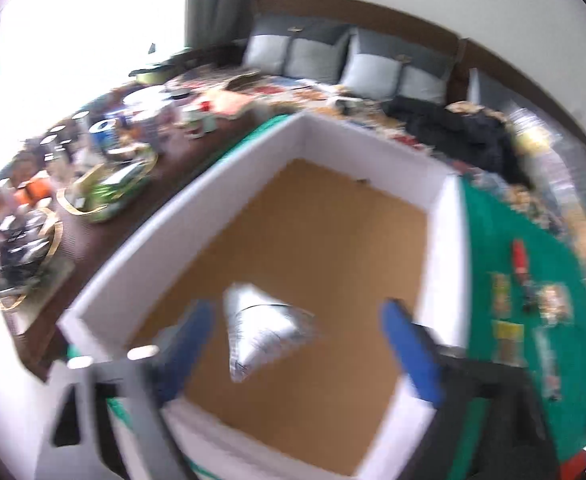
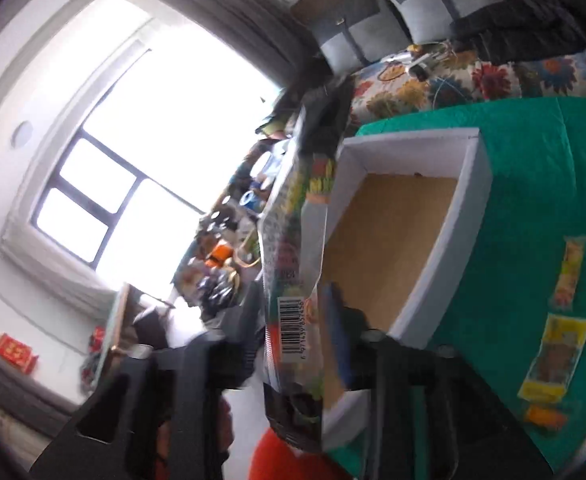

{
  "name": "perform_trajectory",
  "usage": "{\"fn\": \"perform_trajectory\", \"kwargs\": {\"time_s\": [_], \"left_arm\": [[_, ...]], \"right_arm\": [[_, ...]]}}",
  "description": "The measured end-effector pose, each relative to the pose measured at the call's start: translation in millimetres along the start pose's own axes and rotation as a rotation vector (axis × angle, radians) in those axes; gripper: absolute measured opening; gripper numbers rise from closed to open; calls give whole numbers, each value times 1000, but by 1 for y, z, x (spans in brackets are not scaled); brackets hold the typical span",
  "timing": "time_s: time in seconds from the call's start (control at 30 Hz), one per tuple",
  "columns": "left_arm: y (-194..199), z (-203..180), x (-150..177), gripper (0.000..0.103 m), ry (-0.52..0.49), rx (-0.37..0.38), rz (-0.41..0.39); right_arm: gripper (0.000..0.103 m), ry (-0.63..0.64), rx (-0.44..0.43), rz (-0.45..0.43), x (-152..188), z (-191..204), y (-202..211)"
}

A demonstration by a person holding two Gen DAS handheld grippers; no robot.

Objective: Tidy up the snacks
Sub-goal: 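Carry both snacks over the white box and open both grippers to drop them, then move the left gripper back over the snacks on the green sheet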

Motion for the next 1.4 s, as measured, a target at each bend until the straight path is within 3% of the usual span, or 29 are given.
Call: {"fn": "perform_trajectory", "kwargs": {"time_s": [0.1,0.17,0.3,0.43,0.63,0.77,0.9,1.03,1.1,1.13,1.3,1.4], "left_arm": [[0,5,17,95,-13,0,-10],[-3,-5,25,96,-24,22,-15],[-17,-53,40,96,-123,81,12],[-33,-100,54,96,-297,-19,3],[-46,-123,74,97,-363,-73,60],[-42,-137,86,97,-308,-22,96],[-36,-149,92,97,-327,-56,66],[6,-158,89,97,-302,-70,-119],[25,-174,90,98,-315,-26,-172],[35,-189,96,99,-324,34,-185],[46,-252,133,103,-371,205,-132],[25,-278,164,103,-412,237,-41]], "right_arm": [[68,17,79,-39,2,-9,5],[69,70,155,-41,22,-28,26],[69,234,476,24,102,-116,69],[69,293,739,79,188,-206,137],[69,183,955,45,255,-299,243],[69,41,995,-22,260,-329,282],[69,-29,1020,-60,257,-342,294],[69,-83,1055,-62,263,-353,305],[69,-108,1056,-61,263,-357,309],[69,-116,1057,-60,264,-360,312],[75,-120,1076,-72,260,-369,313],[78,-114,1079,-75,260,-369,312]]}}
Point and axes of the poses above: each gripper's, at about its wrist camera, not at the fingertips, and y roughly against the way its jaws point, z to its left, x to its underside, the point moved 6 cm from there along -y, roughly the way its jaws point, and after that the axes turned 6 degrees about y, right-handed, at the moved point
